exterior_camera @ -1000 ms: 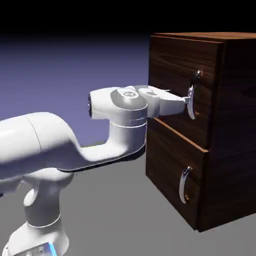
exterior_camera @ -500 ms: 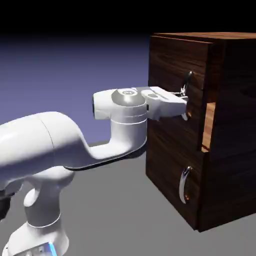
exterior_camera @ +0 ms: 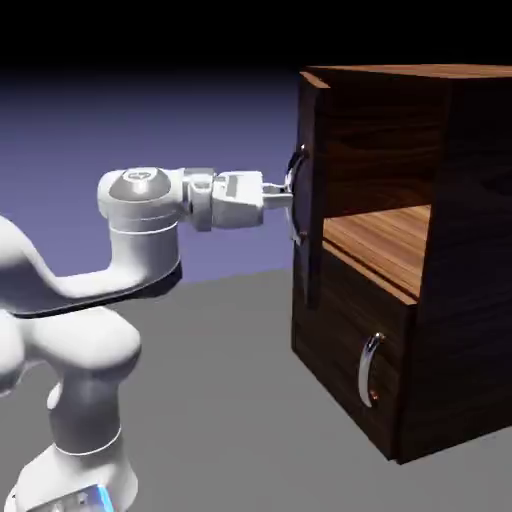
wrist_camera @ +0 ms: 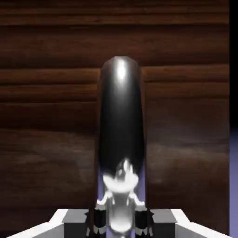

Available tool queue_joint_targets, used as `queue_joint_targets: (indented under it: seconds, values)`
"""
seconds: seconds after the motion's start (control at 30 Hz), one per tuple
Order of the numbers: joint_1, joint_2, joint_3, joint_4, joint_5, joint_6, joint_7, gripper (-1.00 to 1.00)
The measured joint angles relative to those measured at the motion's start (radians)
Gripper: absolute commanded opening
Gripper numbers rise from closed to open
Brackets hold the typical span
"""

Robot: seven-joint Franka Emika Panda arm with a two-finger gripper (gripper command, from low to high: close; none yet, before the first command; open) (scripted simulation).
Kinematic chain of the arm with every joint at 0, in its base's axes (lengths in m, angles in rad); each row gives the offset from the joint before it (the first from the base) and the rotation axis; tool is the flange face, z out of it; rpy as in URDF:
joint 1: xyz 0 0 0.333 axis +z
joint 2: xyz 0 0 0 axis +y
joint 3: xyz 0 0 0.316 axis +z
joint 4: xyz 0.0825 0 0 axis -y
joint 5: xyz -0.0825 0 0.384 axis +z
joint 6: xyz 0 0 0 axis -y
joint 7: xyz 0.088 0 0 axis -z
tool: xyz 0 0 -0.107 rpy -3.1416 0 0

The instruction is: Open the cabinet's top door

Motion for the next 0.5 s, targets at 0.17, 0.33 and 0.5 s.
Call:
queue_joint_targets:
  seconds: [0.17, 0.33, 0.5]
  values:
    - [0.009, -0.029, 0.181, -0.031, 0.182, -0.113, -0.005, -1.00]
    - [0.033, -0.023, 0.362, -0.033, 0.359, -0.229, 0.003, -1.00]
    - [0.053, 0.025, 0.543, -0.005, 0.532, -0.350, 0.027, -1.00]
